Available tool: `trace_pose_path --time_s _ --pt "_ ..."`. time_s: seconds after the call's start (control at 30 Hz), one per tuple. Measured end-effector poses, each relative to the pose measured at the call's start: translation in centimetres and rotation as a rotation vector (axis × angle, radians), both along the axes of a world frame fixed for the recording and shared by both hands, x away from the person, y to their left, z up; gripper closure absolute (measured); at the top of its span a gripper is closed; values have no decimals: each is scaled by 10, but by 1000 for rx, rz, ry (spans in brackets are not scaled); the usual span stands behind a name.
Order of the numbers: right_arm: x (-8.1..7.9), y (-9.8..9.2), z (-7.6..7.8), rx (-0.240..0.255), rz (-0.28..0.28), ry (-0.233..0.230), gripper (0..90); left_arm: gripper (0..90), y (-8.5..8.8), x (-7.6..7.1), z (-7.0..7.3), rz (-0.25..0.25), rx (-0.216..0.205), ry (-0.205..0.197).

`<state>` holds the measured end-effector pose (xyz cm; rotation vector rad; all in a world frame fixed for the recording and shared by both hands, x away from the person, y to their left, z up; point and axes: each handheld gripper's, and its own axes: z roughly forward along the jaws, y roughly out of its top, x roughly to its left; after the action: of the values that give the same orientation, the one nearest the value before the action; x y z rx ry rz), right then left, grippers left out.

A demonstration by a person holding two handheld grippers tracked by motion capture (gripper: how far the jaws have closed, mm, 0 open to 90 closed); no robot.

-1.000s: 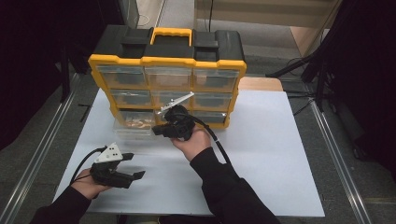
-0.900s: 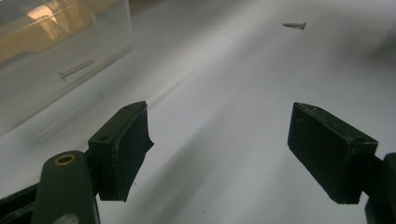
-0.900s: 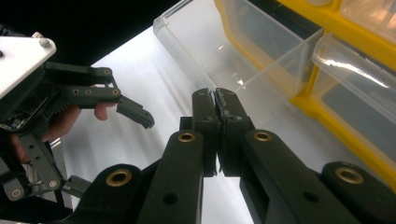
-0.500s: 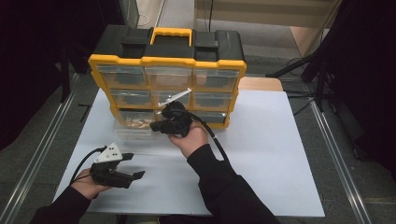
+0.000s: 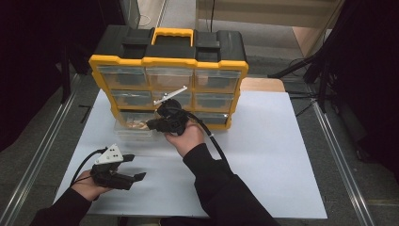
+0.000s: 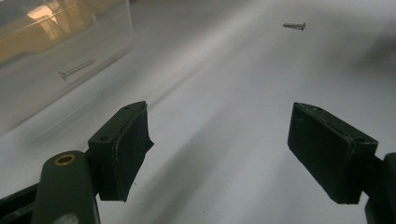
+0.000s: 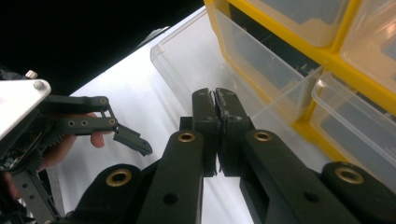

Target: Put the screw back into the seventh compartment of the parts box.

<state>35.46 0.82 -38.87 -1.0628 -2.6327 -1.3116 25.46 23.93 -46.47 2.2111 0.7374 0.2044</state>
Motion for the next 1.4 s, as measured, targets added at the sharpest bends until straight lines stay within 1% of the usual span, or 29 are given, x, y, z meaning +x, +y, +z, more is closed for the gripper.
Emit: trace_pose_path --time_s 0.17,0.27,0.73,1.0,1.17,1.4 --pt "2 3 2 -3 -4 -9 888 207 0 0 0 -1 -3 1" --pt "3 5 3 -2 -12 -5 888 207 0 0 0 -2 -3 0" --pt "8 15 1 -7 -28 -17 888 207 0 0 0 -3 -8 0" --pt "12 21 -3 -12 -41 -19 887 207 0 0 0 -3 -9 0" --pt "13 24 -5 -13 -48 -30 887 207 0 0 0 -6 -9 0" --pt "17 26 -11 -2 -67 -21 887 207 0 0 1 -8 -7 3"
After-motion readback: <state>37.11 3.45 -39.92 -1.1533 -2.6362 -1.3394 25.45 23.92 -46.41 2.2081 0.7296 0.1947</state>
